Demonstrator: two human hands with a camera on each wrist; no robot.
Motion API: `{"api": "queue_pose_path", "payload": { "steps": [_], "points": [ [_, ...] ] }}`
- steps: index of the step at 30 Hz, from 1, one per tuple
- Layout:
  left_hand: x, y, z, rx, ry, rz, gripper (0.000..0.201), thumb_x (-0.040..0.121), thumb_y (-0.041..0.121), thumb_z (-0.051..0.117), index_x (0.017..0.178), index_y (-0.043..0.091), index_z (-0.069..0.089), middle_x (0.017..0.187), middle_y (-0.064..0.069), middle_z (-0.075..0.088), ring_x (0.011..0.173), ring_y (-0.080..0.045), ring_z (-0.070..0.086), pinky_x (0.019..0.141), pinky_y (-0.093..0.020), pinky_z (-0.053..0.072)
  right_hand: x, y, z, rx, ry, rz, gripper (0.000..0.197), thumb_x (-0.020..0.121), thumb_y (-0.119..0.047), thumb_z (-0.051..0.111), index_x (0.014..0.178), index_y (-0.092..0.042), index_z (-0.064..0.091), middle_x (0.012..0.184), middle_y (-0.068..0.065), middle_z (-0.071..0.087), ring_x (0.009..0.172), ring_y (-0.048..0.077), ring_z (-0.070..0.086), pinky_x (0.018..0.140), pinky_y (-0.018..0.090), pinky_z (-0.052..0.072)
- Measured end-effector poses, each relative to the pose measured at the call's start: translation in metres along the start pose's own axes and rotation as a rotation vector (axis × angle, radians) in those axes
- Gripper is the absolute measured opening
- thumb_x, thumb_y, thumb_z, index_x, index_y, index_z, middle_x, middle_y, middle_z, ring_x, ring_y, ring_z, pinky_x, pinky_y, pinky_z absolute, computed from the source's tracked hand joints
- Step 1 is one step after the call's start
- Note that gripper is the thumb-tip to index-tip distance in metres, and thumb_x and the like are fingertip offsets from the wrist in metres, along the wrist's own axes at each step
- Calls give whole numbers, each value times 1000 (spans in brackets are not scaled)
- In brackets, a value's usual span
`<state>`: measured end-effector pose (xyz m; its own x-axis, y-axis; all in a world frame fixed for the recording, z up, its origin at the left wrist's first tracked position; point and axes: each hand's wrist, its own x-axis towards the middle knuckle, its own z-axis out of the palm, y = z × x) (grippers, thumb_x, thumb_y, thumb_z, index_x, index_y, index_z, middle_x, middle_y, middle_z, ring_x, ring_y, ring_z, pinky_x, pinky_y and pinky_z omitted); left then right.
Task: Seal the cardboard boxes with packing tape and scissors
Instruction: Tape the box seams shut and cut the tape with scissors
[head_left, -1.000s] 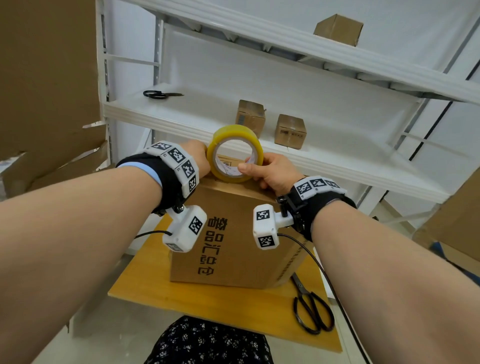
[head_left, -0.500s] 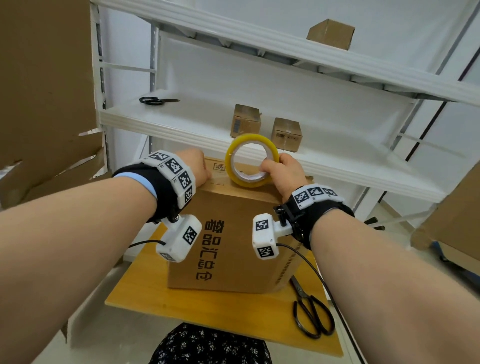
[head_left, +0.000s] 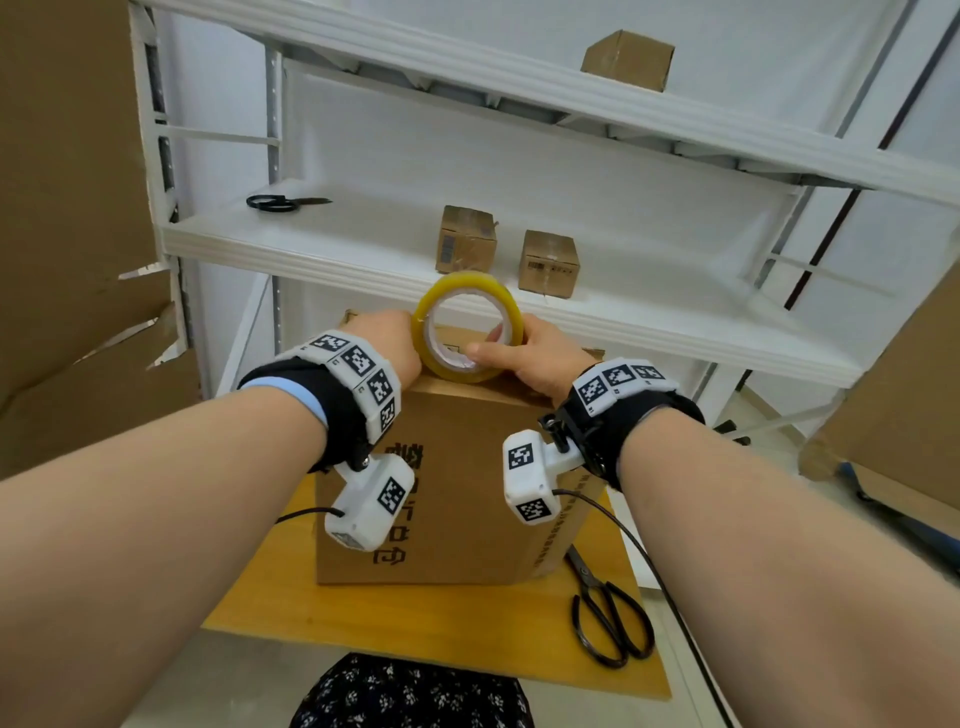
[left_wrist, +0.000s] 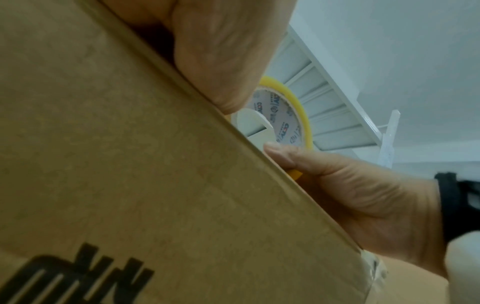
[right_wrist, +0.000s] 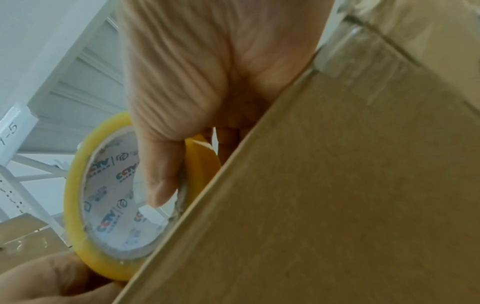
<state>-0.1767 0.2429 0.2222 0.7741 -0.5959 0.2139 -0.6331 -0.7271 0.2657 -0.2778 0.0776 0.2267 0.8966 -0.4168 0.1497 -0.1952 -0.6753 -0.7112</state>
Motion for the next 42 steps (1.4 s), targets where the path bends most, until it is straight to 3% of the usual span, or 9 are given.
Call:
{"api": "queue_pose_path", "payload": {
  "steps": [3,10,16,23,29,33,35,38,42],
  "points": [
    [-1,-3,1,-71,2,-28,12,95,17,48,97,15,60,91,-8,64,83,-27,61,73,-35,51,-1,-1,-6,-5,-19,-46,31,83,-43,75,100,-24,59,87,-5,62,82,13,58,73,30,43],
    [0,-4,5,-144,28,-53,12,95,28,56,99,18,60,96,-5,65,89,-25,61,77,-34,51,2,10,-22,70,122,18,21,74,-16,72,91,-21,61,84,5,62,87,27,62,91,51,54],
    [4,2,4,-65,1,-64,11,95,27,53,97,17,59,93,-5,65,85,-25,60,74,-34,51,-5,23,-24,194,111,103,39,63,-40,73,95,-23,59,85,4,65,81,24,64,83,44,55],
    [5,42,-2,20,-70,0,15,96,14,48,99,10,62,84,-6,59,78,-24,56,69,-31,45,-6,25,-19,94,20,81,58,53,-64,75,97,-29,63,93,3,70,94,26,65,96,53,50],
    [4,34,5,-11,-75,-19,11,96,14,47,94,10,58,90,-10,61,77,-26,56,67,-33,43,-19,18,-21,70,12,53,52,59,-70,73,89,-29,63,87,-2,69,88,21,64,93,47,51],
    [4,32,5,-47,-63,-22,14,96,17,49,103,12,60,96,-10,64,84,-27,60,72,-34,49,-19,17,-21,123,159,65,41,57,-52,77,86,-25,65,82,2,69,83,27,68,86,49,57],
    [3,30,7,-76,-44,-36,16,97,23,52,107,13,60,101,-9,65,91,-28,61,79,-35,51,-20,20,-25,153,288,99,23,62,-35,74,76,-21,63,73,1,64,72,25,63,75,42,58],
    [3,29,11,-94,-16,-33,19,97,28,53,107,14,61,105,-8,66,96,-27,61,81,-35,51,-21,29,-35,155,453,129,14,71,-19,66,65,-18,53,62,-3,50,62,19,47,58,31,42],
    [4,34,9,-15,-52,-11,21,96,32,53,105,14,59,101,-7,65,92,-26,61,78,-35,51,-21,33,-36,208,363,146,12,76,-21,66,86,-17,62,76,1,58,72,20,55,67,33,46]
  ]
}}
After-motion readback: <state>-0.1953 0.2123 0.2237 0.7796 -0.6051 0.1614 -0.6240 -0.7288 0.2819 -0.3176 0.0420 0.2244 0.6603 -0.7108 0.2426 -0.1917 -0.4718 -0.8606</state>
